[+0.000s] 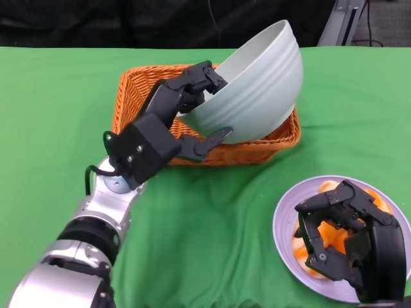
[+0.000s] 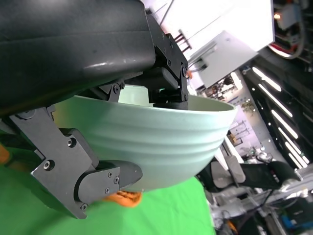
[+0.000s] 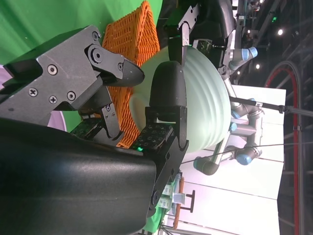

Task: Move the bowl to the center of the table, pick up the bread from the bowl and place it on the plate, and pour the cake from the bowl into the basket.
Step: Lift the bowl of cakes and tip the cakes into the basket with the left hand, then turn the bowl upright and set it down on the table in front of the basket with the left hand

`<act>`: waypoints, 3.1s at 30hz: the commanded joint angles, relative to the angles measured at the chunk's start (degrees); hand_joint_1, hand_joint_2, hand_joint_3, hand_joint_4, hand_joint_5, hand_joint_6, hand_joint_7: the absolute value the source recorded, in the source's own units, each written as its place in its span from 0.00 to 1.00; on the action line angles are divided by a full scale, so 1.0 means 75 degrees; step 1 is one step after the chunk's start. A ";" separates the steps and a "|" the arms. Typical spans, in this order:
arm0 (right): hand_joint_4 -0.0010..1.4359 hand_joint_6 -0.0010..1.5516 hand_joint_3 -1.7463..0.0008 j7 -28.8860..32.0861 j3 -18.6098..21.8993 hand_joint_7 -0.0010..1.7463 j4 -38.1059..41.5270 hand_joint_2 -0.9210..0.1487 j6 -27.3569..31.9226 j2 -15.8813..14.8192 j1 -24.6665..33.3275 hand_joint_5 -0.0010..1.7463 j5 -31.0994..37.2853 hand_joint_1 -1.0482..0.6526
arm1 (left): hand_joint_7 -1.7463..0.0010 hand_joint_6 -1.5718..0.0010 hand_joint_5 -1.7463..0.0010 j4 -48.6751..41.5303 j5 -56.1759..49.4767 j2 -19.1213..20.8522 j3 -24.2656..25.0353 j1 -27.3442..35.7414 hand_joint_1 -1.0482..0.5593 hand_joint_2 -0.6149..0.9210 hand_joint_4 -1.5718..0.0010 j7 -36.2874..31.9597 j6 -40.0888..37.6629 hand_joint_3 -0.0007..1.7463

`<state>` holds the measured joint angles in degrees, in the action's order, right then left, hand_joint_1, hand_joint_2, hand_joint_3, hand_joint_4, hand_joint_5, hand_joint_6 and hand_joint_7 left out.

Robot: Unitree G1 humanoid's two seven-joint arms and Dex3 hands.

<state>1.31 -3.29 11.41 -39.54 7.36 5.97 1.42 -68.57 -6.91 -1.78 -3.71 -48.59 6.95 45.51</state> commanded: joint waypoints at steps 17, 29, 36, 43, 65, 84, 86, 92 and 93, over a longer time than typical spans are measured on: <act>0.54 0.50 0.53 -0.0143 0.0156 0.66 0.0569 0.30 -0.0347 -0.0139 -0.0292 0.85 -0.0111 0.56 | 0.10 0.61 0.00 -0.0046 0.0409 -0.0308 0.0509 -0.0369 0.59 0.89 0.56 0.0108 -0.0514 0.50; 0.53 0.49 0.53 -0.0134 0.0163 0.66 0.0935 0.28 -0.0618 -0.0160 -0.0460 0.86 -0.0119 0.57 | 0.11 0.61 0.02 0.0079 0.1407 -0.0749 0.1300 -0.0623 0.57 0.85 0.57 0.1012 -0.0809 0.54; 0.53 0.49 0.52 -0.0150 0.0210 0.67 0.1104 0.30 -0.0716 -0.0130 -0.0542 0.86 -0.0167 0.59 | 0.13 0.58 0.00 0.0193 0.2227 -0.0993 0.1904 -0.0918 0.54 0.82 0.55 0.1613 -0.1021 0.56; 0.53 0.49 0.50 -0.0150 0.0249 0.68 0.1300 0.32 -0.0818 -0.0148 -0.0619 0.86 -0.0112 0.59 | 0.11 0.57 0.00 0.0429 0.3278 -0.1110 0.2556 -0.1193 0.58 0.83 0.53 0.2569 -0.1973 0.57; 0.52 0.48 0.48 -0.0173 0.0281 0.69 0.1573 0.33 -0.1077 -0.0113 -0.0713 0.87 -0.0083 0.58 | 0.09 0.58 0.00 0.0548 0.5834 -0.1146 0.4353 -0.2037 0.60 0.92 0.57 0.2773 -0.6507 0.55; 0.52 0.48 0.48 -0.0179 0.0282 0.69 0.1646 0.33 -0.1183 -0.0102 -0.0734 0.86 -0.0102 0.57 | 0.01 0.60 0.00 -0.0205 0.7027 -0.0908 0.5793 -0.2322 0.57 0.79 0.55 0.2448 -0.8607 0.63; 0.53 0.48 0.48 -0.0168 0.0293 0.69 0.1681 0.34 -0.1200 -0.0090 -0.0748 0.86 -0.0108 0.57 | 0.03 0.60 0.00 -0.0239 0.7134 -0.0893 0.5927 -0.2334 0.56 0.85 0.55 0.2391 -0.8728 0.52; 0.53 0.49 0.47 -0.0084 0.0301 0.69 0.1668 0.34 -0.1163 -0.0026 -0.0727 0.87 -0.0055 0.58 | 0.01 0.63 0.00 -0.0294 0.7189 -0.0848 0.6130 -0.2341 0.54 0.97 0.56 0.2293 -0.8780 0.35; 0.53 0.49 0.47 -0.0079 0.0300 0.69 0.1667 0.34 -0.1165 -0.0022 -0.0724 0.87 -0.0051 0.57 | 0.00 0.64 0.00 -0.0304 0.7180 -0.0839 0.6136 -0.2342 0.54 0.98 0.57 0.2298 -0.8773 0.33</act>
<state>0.24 -1.38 23.87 -47.65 7.28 0.48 1.14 -70.81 46.33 -9.08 42.04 -64.24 24.54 -20.25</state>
